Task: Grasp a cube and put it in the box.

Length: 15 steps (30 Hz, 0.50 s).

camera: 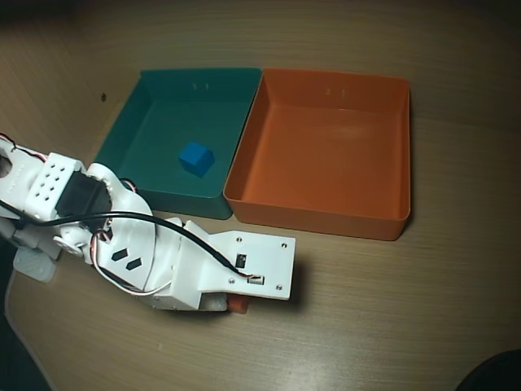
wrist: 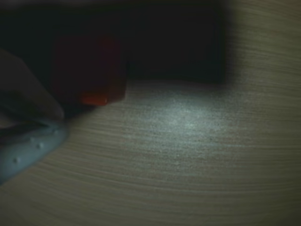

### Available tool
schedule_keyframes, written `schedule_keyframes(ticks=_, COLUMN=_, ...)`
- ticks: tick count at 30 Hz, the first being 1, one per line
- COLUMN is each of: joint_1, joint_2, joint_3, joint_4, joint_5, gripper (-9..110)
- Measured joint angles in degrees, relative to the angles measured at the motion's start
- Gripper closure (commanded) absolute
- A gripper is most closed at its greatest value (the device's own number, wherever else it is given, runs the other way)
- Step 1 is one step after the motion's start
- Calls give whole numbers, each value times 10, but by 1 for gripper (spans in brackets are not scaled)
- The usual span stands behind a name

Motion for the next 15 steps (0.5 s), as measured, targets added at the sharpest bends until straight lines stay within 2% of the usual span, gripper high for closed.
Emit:
schedule_keyframes(ticks=10, joint_1=0, joint_2=0, joint_3=0, joint_4=0, joint_5=0, gripper=106)
schedule_keyframes(ticks=15, joint_1=0, joint_2=0, joint_3=0, joint_4=0, joint_5=0, gripper=92)
